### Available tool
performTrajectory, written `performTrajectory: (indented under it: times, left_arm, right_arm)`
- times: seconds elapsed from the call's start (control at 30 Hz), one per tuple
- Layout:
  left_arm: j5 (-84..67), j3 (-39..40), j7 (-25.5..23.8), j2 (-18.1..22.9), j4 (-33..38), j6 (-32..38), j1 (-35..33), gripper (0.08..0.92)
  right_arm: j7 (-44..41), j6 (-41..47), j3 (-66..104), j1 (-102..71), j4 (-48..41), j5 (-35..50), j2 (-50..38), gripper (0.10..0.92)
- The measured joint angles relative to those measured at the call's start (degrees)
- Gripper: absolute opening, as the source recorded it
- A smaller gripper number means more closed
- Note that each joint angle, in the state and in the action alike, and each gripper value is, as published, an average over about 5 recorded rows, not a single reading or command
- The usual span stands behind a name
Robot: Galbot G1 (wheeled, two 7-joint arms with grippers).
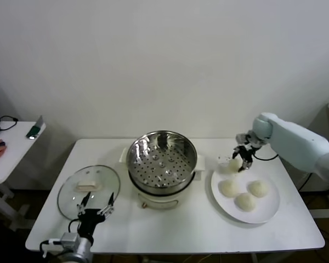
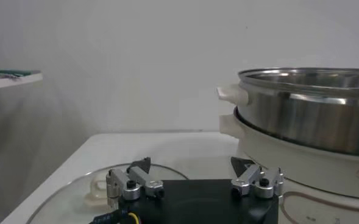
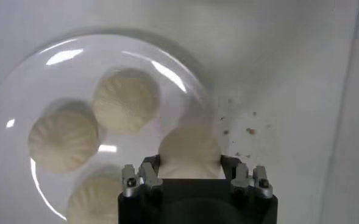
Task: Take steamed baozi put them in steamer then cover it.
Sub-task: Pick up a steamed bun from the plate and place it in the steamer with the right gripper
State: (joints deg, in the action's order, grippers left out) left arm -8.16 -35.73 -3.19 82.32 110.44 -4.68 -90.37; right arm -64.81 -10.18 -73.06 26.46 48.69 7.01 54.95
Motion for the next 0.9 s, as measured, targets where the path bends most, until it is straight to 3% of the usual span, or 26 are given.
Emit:
performTrajectory:
  times: [0.47, 0.9]
  left_arm:
    - [-0.02, -0.22, 0.04, -0.85, 0.53, -0.19, 0.13, 0.823]
    - [-0.05, -0.15, 0.19, -0.86, 1.18, 0.26, 0.08, 0.823]
  right_arm:
    - [0.66, -17.02, -8.24, 21.39, 14.13, 2.28, 9.60, 0.670]
    - [4.60, -25.58, -6.86, 17.22, 15.63, -11.01, 18.71, 0.670]
